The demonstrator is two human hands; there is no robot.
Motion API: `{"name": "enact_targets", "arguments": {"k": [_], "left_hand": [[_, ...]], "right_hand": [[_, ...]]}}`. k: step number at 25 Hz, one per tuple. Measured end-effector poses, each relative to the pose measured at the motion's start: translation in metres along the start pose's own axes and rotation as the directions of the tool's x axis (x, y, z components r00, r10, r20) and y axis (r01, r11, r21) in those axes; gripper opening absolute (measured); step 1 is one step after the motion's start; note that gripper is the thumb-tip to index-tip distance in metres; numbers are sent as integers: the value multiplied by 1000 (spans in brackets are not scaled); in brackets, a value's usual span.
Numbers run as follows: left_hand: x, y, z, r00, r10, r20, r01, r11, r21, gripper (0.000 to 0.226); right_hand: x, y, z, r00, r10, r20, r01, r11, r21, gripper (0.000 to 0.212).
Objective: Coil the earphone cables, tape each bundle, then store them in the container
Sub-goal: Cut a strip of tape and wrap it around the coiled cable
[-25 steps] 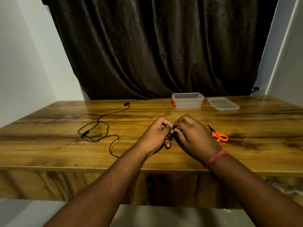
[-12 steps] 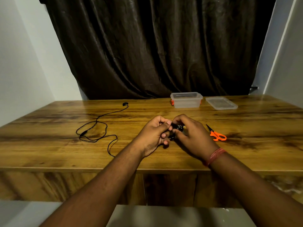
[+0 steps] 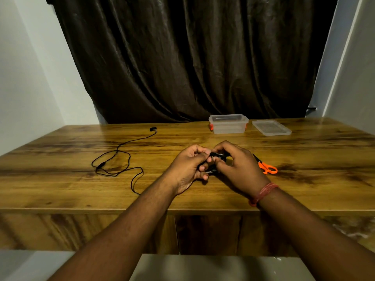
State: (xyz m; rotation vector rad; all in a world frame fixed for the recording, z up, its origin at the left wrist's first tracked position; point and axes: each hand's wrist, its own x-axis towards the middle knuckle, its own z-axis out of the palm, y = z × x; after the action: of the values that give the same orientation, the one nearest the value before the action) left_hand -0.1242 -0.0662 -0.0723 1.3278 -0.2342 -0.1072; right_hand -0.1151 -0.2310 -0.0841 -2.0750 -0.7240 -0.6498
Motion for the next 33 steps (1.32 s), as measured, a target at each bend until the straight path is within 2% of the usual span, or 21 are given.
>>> {"name": "enact_targets", "arguments": {"k": [4, 8, 12, 16, 19, 24, 30, 33], "left_hand": [[0, 0, 0, 1000, -5, 6, 5, 1000, -3, 5], [0, 0, -1, 998, -20, 56, 22, 999, -43, 16], [-2, 0, 0, 999, -18, 45, 15, 998, 58, 18], [-2, 0, 0, 999, 3, 35, -6, 997, 80, 10], [-2, -1, -1, 1000, 11, 28, -13, 997, 76, 14], [-2, -2, 0, 999, 20, 29, -24, 990, 138, 17], [4, -10, -5, 994, 101, 47, -110, 955, 276, 16], [2, -11, -5, 986, 159, 56, -167, 888, 428, 14]], "right_hand": [[0, 0, 0, 999, -46, -11, 46, 998, -30, 11], [-1, -3, 0, 993, -119, -13, 117, 989, -91, 6], [0, -4, 0, 986, -164, 17, 165, 971, -173, 9], [-1, -4, -1, 992, -129, 3, 128, 982, -138, 10], [-1, -3, -1, 997, -82, 11, 82, 993, -90, 7], [-1, -2, -3, 1000, -12, 26, 13, 999, -34, 16], [-2, -4, -6, 998, 17, 53, -17, 1000, 3, 17], [-2, -5, -6, 997, 37, 62, -37, 999, -7, 16]]}}
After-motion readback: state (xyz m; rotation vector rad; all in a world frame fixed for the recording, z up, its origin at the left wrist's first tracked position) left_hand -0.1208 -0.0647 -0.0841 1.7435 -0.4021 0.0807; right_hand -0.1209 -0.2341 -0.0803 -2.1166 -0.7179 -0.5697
